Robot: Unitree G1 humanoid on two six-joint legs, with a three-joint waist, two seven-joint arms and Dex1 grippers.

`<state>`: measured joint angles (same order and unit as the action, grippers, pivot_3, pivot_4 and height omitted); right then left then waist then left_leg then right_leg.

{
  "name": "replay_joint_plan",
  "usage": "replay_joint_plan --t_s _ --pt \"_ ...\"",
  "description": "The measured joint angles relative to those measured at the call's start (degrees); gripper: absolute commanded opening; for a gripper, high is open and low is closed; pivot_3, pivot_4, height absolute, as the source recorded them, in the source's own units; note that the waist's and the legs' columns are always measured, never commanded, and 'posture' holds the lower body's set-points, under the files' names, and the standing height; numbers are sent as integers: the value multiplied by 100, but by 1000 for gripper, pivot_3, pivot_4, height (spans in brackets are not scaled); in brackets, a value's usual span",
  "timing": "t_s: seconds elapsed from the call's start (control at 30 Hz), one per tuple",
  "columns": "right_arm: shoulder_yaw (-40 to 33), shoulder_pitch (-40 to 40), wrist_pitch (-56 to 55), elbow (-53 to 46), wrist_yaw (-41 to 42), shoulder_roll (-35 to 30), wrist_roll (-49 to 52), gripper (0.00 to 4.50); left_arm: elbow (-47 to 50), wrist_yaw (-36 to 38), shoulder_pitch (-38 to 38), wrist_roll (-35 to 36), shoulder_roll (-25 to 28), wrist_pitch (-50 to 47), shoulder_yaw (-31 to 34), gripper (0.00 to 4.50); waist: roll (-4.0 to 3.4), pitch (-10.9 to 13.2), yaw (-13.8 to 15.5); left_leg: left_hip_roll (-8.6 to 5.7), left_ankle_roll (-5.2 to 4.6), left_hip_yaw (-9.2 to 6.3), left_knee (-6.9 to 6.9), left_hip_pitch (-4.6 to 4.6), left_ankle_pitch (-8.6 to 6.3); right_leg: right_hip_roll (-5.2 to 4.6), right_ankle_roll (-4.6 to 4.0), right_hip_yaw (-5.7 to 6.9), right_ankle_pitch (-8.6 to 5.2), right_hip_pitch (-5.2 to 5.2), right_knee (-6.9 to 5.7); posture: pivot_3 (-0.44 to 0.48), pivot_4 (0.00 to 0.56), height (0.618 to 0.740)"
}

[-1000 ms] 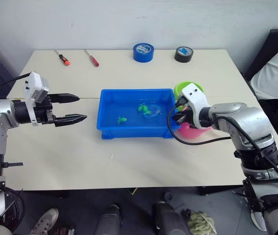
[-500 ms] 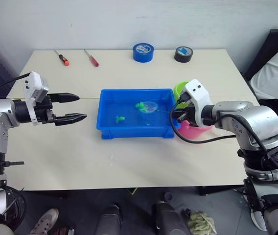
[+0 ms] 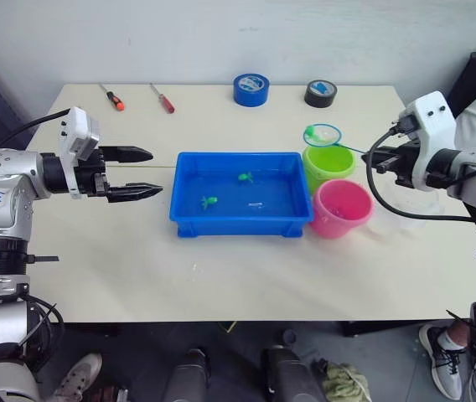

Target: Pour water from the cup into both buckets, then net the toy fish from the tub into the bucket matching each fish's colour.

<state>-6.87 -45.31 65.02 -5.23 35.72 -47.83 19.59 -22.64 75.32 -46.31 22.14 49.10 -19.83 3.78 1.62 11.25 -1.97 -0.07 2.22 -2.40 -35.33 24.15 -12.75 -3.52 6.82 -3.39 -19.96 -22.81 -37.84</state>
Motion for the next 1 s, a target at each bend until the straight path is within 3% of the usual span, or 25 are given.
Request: replay_joint_plan --t_s 0.23,0.53,0.73,1.0 --pt "830 264 -1268 198 16 -508 -842 0 -450 196 -462 -194 -201 278 -192 4313 0 0 -13 -7 1 5 0 0 1 1 0 1 0 -1 0 0 150 734" --pt "1758 654 -3228 64 75 -1355 -2488 0 -614 294 -474 -271 -209 379 -207 4313 -2 1 3 -8 1 5 -2 0 1 2 1 1 0 -1 0 0 150 734" --pt "2142 1036 -4520 -102 -20 -1707 -3670 0 -699 301 -474 -309 -236 383 -206 4313 -2 2 20 -10 2 6 -3 1 1 2 1 2 0 -1 0 0 150 734" --pt "2273 1314 -5294 -89 -460 -1720 -5220 0 -710 305 -479 -332 -292 396 -206 4313 -2 1 18 -10 3 4 -9 0 2 1 1 0 0 -1 -7 0 150 734"
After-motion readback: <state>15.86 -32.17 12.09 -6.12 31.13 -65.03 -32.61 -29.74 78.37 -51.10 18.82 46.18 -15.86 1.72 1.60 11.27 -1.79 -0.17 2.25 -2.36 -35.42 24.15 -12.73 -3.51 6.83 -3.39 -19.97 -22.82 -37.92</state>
